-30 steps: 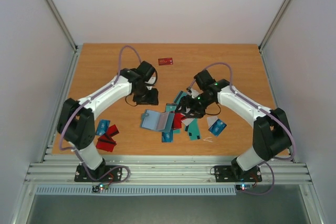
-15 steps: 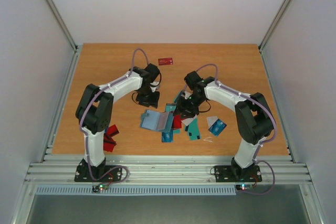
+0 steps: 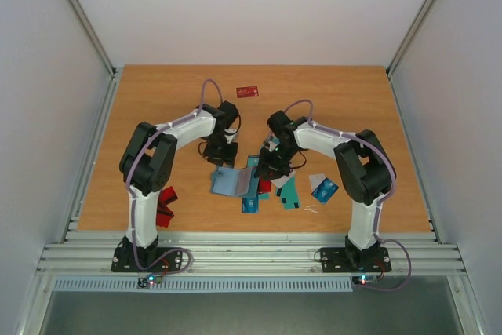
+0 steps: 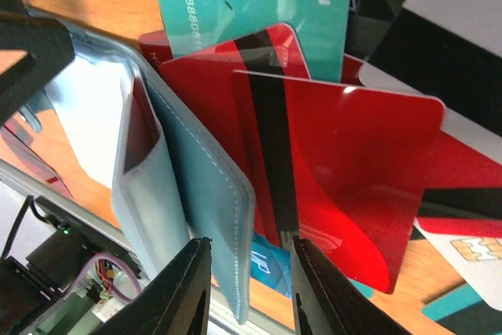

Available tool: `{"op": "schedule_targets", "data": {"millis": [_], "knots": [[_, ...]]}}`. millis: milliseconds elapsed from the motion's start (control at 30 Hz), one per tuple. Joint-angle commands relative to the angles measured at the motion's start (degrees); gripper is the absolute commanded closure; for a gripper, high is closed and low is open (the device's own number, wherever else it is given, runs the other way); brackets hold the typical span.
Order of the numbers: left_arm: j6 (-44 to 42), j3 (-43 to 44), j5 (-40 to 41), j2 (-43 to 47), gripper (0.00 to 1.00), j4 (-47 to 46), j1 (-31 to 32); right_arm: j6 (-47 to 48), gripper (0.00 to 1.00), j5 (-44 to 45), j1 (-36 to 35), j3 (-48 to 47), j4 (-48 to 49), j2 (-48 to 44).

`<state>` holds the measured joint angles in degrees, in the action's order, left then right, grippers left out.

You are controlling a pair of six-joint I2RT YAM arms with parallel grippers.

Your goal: Put the credit cards into the card holder

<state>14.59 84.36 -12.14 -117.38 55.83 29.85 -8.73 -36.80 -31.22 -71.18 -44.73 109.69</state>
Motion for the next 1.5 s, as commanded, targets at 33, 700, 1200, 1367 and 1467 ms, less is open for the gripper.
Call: {"op": "schedule_targets", "data": {"millis": [33, 700, 1200, 1367, 1467], "knots": [[0.9, -3.8, 0.0, 2.1, 0.59, 0.0, -0.3, -0.8, 0.71, -1.2, -0.6, -3.4, 1.7, 2.2], [5.5, -12.5, 4.9, 19.6, 0.57, -2.9, -0.8, 6.9, 0.67, 3.7, -0.4, -9.0, -3.0, 1.0], [1.3, -2.8, -16.3, 12.2, 0.70, -8.1, 5.5, 7.2, 0.50, -1.7, 7.5, 8.0, 2.5, -10.9], [-0.1, 2.4, -15.5, 6.4, 0.82, -5.5, 6.8, 6.3, 0.49, -4.1, 8.9, 11.1, 5.4, -11.1], [-0.6, 4.2, -15.4, 4.1, 0.86, -4.8, 7.3, 5.9, 0.49, -5.4, 9.7, 11.7, 6.8, -10.7]]}}
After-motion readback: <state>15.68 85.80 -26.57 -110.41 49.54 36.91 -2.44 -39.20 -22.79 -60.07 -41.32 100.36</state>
